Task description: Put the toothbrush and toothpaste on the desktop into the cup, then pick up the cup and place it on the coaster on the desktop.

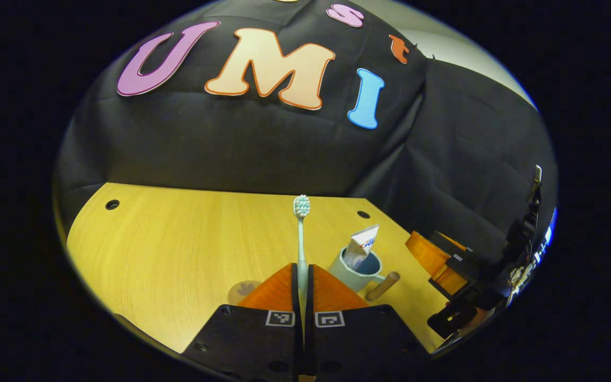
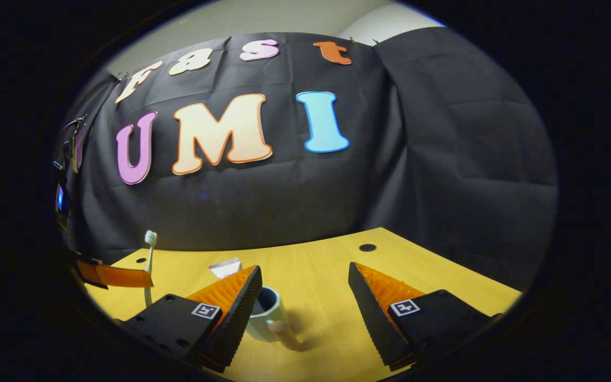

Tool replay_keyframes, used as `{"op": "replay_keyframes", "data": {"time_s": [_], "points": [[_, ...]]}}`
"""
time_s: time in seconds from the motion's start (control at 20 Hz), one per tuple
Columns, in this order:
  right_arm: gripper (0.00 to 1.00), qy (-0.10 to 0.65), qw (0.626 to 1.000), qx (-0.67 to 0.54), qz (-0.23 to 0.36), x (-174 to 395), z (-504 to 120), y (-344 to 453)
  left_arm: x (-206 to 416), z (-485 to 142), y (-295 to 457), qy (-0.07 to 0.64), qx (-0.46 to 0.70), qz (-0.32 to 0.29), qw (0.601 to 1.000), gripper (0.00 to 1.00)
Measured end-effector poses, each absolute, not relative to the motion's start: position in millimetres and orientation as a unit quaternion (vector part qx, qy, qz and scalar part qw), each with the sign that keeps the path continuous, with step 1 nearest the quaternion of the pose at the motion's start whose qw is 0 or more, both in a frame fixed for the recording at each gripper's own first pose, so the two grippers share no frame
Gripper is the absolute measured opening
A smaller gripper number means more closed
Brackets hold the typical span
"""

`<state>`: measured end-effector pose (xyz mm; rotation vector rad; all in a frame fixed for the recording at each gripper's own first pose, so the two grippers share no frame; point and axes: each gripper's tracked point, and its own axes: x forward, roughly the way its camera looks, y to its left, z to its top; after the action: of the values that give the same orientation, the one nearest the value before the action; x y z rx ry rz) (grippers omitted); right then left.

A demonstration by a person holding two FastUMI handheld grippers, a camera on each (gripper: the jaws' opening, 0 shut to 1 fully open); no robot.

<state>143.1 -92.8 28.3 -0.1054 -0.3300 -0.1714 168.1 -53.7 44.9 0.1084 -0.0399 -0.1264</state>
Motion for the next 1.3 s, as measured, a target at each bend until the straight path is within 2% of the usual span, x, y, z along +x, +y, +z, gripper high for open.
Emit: {"op": "replay_keyframes", "data": {"time_s": [0.3, 0.35, 0.6, 0.7, 0.75, 0.85, 1.0, 1.05, 1.1, 1.3], "points": [[0.96, -0.162, 0.977, -0.037, -0.134, 106, 24, -156, 189, 72, -121, -0.077, 0.073, -0.132, 0.986, 0.00], [0.99, -0.164, 0.976, -0.036, -0.140, 101, 26, -163, 193, 76, -129, -0.084, 0.075, -0.138, 0.984, 0.00], [0.95, -0.168, 0.972, -0.036, -0.161, 81, 27, -197, 208, 78, -172, -0.099, 0.102, -0.172, 0.975, 0.00], [0.95, -0.167, 0.971, -0.035, -0.170, 75, 26, -210, 214, 84, -183, -0.109, 0.113, -0.179, 0.971, 0.00], [0.99, -0.167, 0.970, -0.035, -0.174, 72, 25, -216, 216, 86, -188, -0.113, 0.118, -0.181, 0.970, 0.00], [0.96, -0.168, 0.969, -0.035, -0.178, 65, 24, -221, 221, 88, -195, -0.120, 0.130, -0.183, 0.967, 0.00], [0.96, -0.176, 0.968, -0.033, -0.174, 57, 32, -221, 234, 79, -196, -0.112, 0.142, -0.177, 0.967, 0.00], [0.99, -0.176, 0.968, -0.032, -0.174, 58, 31, -222, 237, 78, -197, -0.115, 0.148, -0.175, 0.967, 0.00], [0.95, -0.175, 0.968, -0.033, -0.176, 57, 31, -225, 240, 78, -198, -0.118, 0.152, -0.174, 0.966, 0.00], [0.95, -0.163, 0.969, -0.036, -0.181, 55, 21, -236, 254, 71, -199, -0.127, 0.174, -0.169, 0.962, 0.00]]}}
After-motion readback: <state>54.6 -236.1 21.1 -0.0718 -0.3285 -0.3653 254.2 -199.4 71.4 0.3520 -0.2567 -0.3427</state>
